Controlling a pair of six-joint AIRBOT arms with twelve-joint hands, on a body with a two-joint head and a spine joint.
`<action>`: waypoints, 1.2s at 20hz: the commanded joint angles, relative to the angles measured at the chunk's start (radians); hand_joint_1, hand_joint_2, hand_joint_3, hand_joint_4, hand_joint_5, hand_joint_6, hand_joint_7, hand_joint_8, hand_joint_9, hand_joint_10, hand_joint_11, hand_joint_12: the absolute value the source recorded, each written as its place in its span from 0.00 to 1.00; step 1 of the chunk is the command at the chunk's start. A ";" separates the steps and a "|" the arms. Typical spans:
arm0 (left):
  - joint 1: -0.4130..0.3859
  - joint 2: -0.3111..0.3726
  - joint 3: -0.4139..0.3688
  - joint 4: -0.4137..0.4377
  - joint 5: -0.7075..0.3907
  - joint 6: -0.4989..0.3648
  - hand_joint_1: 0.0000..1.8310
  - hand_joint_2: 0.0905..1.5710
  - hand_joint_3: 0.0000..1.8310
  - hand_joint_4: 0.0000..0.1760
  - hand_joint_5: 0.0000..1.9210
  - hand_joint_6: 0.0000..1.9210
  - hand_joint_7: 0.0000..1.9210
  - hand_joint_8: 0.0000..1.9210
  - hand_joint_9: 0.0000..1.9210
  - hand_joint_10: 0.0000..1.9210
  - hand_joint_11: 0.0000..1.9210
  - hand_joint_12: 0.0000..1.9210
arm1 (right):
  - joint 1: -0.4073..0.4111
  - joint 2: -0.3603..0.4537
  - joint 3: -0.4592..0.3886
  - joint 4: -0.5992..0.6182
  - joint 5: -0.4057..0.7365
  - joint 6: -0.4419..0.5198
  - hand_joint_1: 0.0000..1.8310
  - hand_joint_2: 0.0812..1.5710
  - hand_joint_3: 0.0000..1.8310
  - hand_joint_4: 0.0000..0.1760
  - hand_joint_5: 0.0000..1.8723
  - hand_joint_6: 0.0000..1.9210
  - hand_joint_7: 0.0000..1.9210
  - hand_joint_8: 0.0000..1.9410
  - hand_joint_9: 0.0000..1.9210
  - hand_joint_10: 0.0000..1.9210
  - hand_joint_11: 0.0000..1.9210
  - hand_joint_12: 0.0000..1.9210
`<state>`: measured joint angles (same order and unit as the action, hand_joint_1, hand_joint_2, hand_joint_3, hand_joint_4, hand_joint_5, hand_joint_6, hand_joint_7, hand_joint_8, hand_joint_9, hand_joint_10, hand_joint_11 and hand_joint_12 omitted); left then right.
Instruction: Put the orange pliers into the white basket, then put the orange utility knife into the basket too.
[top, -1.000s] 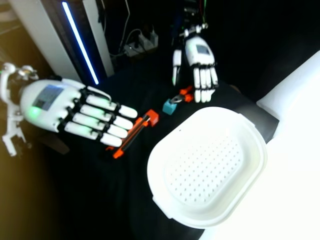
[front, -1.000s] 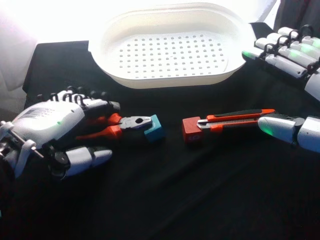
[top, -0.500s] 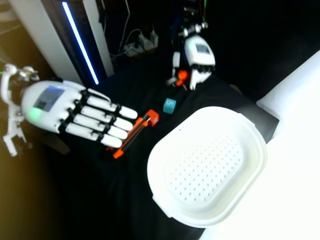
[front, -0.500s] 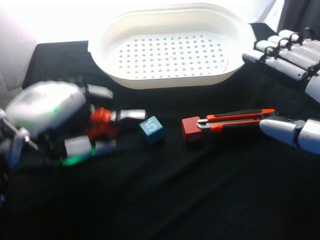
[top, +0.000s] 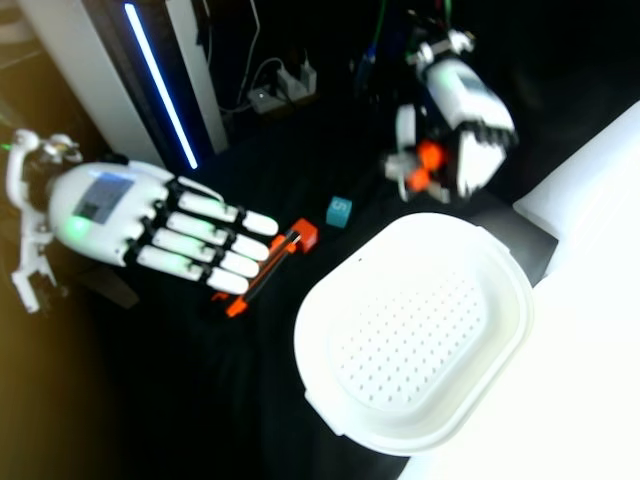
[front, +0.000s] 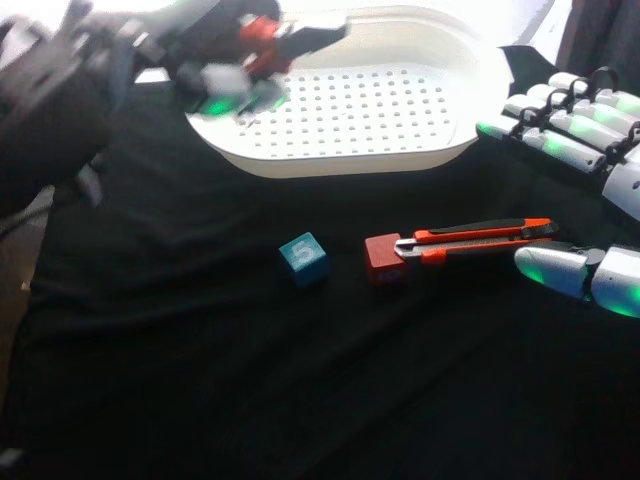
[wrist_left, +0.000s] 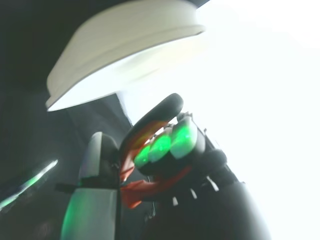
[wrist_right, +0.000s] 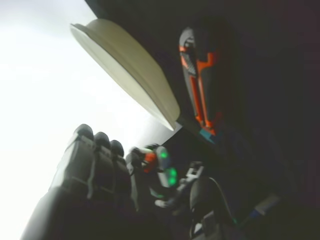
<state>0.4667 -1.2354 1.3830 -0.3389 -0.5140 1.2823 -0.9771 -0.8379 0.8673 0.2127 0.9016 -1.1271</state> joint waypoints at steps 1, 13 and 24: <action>-0.020 -0.026 0.028 0.003 -0.018 -0.004 0.73 0.79 0.00 0.00 0.46 1.00 0.55 1.00 0.62 1.00 0.68 1.00 | 0.008 0.004 0.005 -0.015 0.113 0.004 0.14 0.81 0.00 0.34 0.00 0.00 0.00 0.00 0.00 0.00 0.00 0.00; -0.024 -0.178 0.219 -0.157 0.160 0.049 0.18 0.79 0.00 0.41 0.01 0.02 0.01 0.02 0.00 0.03 0.00 0.20 | 0.008 0.002 0.012 -0.038 0.105 0.015 0.22 0.82 0.00 0.02 0.00 0.00 0.00 0.00 0.00 0.00 0.00 0.00; 0.266 0.260 -0.298 0.049 -0.529 -0.072 0.20 0.88 0.00 0.36 0.09 0.01 0.07 0.01 0.09 0.02 0.00 0.32 | 0.061 -0.129 0.116 -0.079 -0.078 0.061 0.32 0.81 0.00 0.00 0.00 0.00 0.01 0.00 0.04 0.01 0.00 0.15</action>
<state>0.7578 -0.9623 1.0737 -0.3069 -0.8879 1.2114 -0.9287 -0.9710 0.9859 0.1368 0.7223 -1.0695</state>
